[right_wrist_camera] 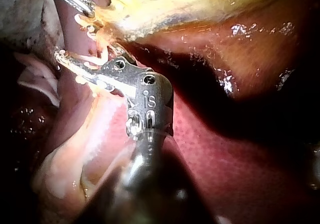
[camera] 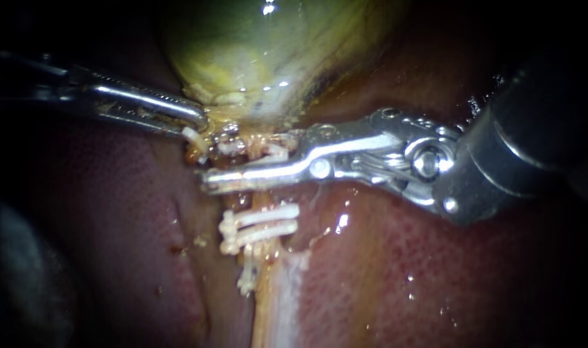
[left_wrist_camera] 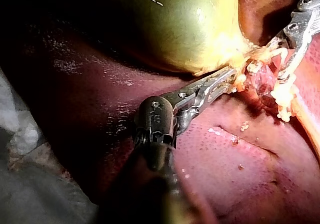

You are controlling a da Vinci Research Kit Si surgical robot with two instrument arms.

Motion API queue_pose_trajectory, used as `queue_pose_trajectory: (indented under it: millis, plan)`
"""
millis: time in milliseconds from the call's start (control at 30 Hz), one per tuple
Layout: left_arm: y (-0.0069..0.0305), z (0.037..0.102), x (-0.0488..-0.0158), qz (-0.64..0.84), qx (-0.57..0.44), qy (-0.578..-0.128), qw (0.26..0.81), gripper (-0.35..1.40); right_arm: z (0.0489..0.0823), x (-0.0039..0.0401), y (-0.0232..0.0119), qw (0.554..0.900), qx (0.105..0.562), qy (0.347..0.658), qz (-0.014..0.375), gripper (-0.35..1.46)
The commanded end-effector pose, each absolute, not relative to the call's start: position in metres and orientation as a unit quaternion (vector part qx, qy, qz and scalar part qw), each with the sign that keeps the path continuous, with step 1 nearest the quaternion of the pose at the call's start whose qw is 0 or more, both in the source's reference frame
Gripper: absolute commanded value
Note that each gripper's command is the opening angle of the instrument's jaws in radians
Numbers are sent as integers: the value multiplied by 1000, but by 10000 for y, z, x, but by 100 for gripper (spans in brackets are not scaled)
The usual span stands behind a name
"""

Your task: Clipping third clip right tube

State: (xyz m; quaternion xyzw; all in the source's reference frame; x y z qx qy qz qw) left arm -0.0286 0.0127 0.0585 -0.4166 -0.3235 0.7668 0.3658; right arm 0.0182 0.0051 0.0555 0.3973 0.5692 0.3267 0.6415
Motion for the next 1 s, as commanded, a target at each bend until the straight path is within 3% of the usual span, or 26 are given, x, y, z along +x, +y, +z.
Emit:
queue_pose_trajectory:
  millis: [33,433,567,733,1000]
  plan:
    - [127,585,-286,767,-417,-324,366,-35,555,182,50,642,397,569,327,39]
    - [126,586,-286,767,-417,-323,366,-35,554,175,49,636,404,562,341,-3]
    - [126,587,-286,767,-417,-323,366,-35,554,170,48,629,412,554,357,-35]
    - [127,587,-286,767,-417,-323,365,-35,555,166,47,614,434,536,383,-35]
    - [127,588,-286,767,-417,-323,365,-35,553,167,44,614,443,533,378,-35]
